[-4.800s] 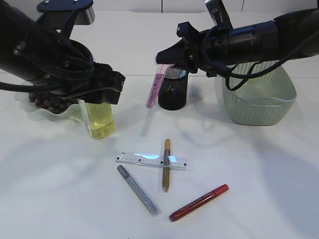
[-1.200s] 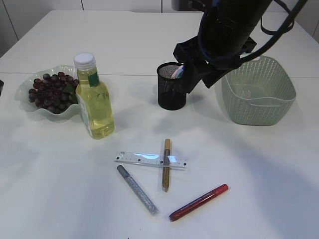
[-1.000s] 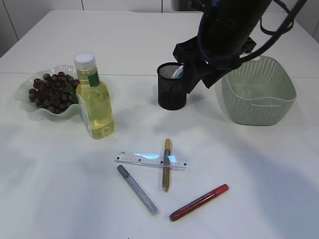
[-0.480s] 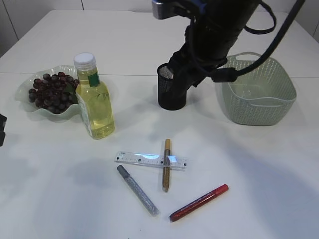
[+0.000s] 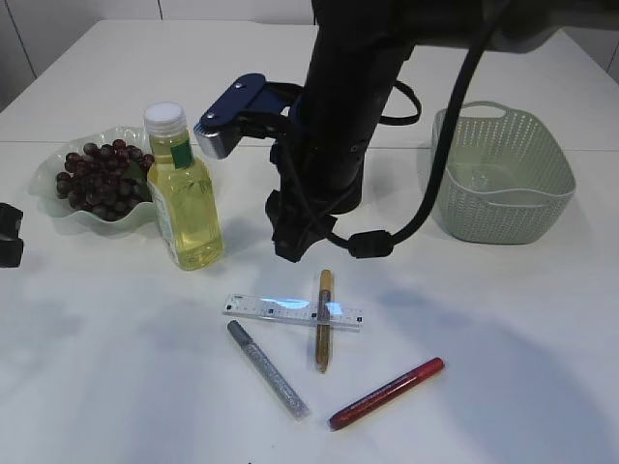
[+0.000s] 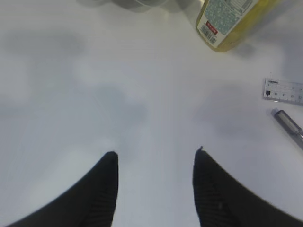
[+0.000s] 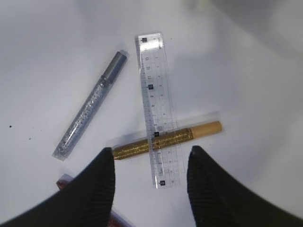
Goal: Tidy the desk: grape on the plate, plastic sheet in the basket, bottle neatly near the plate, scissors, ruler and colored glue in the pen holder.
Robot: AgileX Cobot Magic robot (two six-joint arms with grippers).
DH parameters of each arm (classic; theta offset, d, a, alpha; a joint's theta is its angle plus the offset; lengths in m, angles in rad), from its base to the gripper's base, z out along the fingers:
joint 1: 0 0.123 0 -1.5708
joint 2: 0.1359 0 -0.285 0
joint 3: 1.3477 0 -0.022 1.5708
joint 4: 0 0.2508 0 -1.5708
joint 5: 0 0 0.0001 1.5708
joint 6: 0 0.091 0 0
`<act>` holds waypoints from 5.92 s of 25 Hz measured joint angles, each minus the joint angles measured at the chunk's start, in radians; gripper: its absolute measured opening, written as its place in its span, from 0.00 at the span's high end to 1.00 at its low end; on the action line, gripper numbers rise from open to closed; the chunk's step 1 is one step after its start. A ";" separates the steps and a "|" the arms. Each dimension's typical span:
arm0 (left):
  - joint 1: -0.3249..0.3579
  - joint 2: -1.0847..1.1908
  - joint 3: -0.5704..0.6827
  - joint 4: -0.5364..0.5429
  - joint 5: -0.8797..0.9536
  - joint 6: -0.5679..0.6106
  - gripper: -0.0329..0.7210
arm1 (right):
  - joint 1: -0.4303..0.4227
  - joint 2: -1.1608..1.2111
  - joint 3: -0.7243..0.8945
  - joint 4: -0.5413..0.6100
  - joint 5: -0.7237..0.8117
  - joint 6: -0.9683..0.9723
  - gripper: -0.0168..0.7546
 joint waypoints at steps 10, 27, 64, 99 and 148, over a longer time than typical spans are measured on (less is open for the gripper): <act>0.000 0.000 0.000 -0.001 0.000 0.000 0.45 | 0.029 0.111 0.000 -0.004 -0.030 -0.023 0.46; 0.000 0.000 0.000 -0.001 0.000 0.038 0.45 | 0.029 0.218 -0.010 -0.057 -0.073 -0.035 0.45; 0.000 0.000 0.000 -0.001 0.000 0.044 0.45 | 0.029 0.290 -0.012 -0.091 -0.136 -0.002 0.42; 0.000 0.000 0.000 -0.001 -0.017 0.044 0.46 | 0.029 0.302 -0.012 -0.114 -0.154 0.034 0.48; 0.000 0.000 0.000 -0.002 0.082 0.044 0.46 | -0.406 0.138 -0.121 1.002 0.013 -0.549 0.59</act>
